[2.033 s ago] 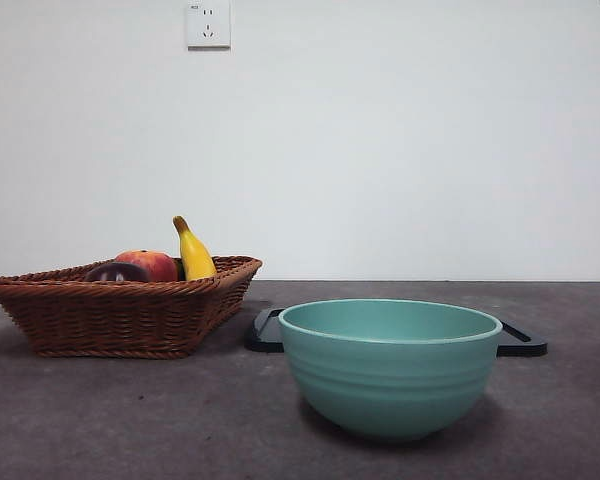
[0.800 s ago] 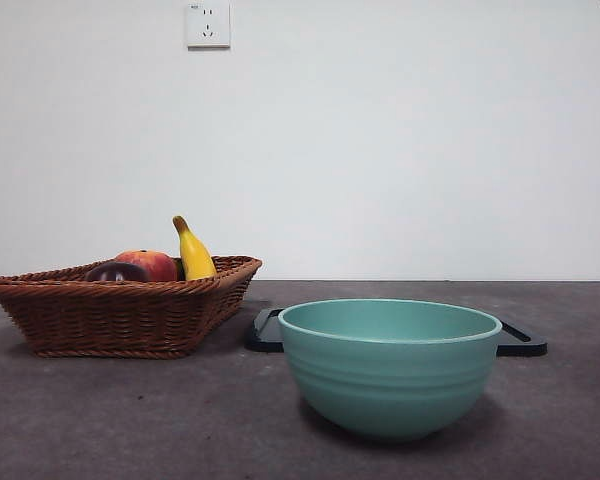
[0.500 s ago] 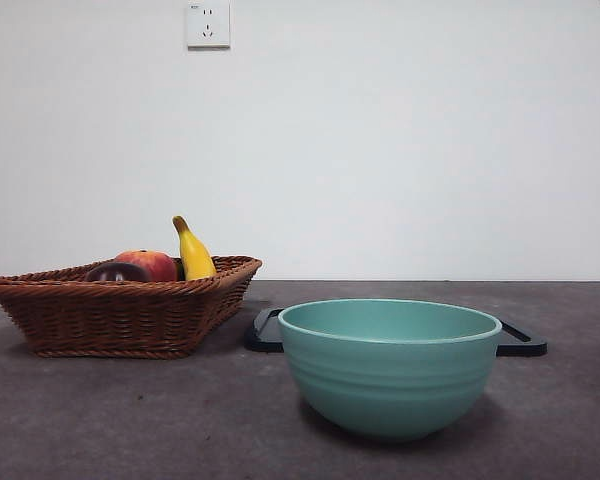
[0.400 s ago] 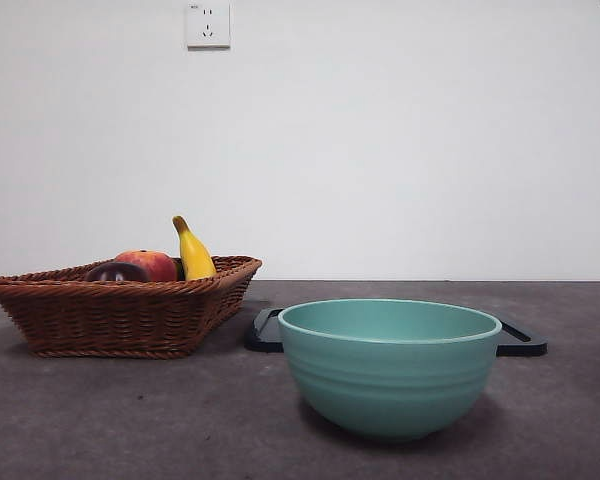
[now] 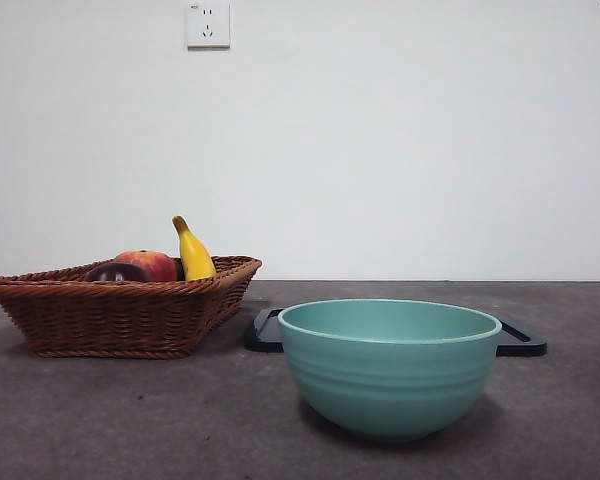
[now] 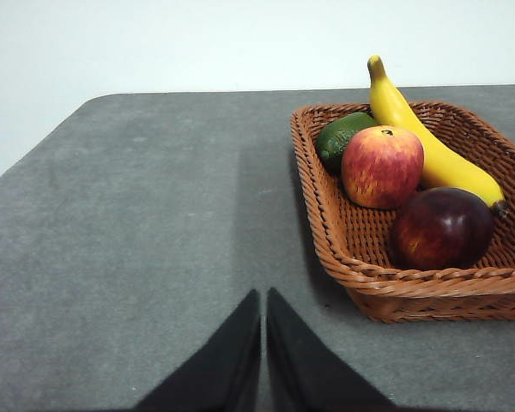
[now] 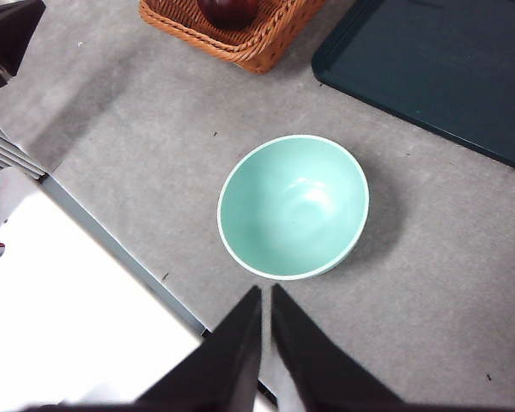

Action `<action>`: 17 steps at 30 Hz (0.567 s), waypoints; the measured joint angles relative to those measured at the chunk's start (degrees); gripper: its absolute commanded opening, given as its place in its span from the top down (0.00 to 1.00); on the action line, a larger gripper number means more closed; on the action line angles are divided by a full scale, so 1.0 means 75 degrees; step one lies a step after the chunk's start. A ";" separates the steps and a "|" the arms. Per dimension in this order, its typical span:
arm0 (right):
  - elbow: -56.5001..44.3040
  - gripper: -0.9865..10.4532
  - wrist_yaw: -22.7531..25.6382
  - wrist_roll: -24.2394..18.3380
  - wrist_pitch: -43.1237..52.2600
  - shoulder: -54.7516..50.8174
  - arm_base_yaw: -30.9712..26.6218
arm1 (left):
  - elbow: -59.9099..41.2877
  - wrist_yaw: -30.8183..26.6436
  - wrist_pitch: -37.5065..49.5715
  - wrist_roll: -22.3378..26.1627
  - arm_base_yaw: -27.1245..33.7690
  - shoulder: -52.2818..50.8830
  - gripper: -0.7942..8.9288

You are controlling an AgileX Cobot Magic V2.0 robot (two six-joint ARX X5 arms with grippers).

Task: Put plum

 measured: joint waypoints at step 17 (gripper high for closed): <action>-0.2661 0.91 0.0128 -0.1172 0.4473 -0.3185 -0.3754 | 0.0000 0.0000 0.0000 -0.0003 0.0000 0.0000 0.91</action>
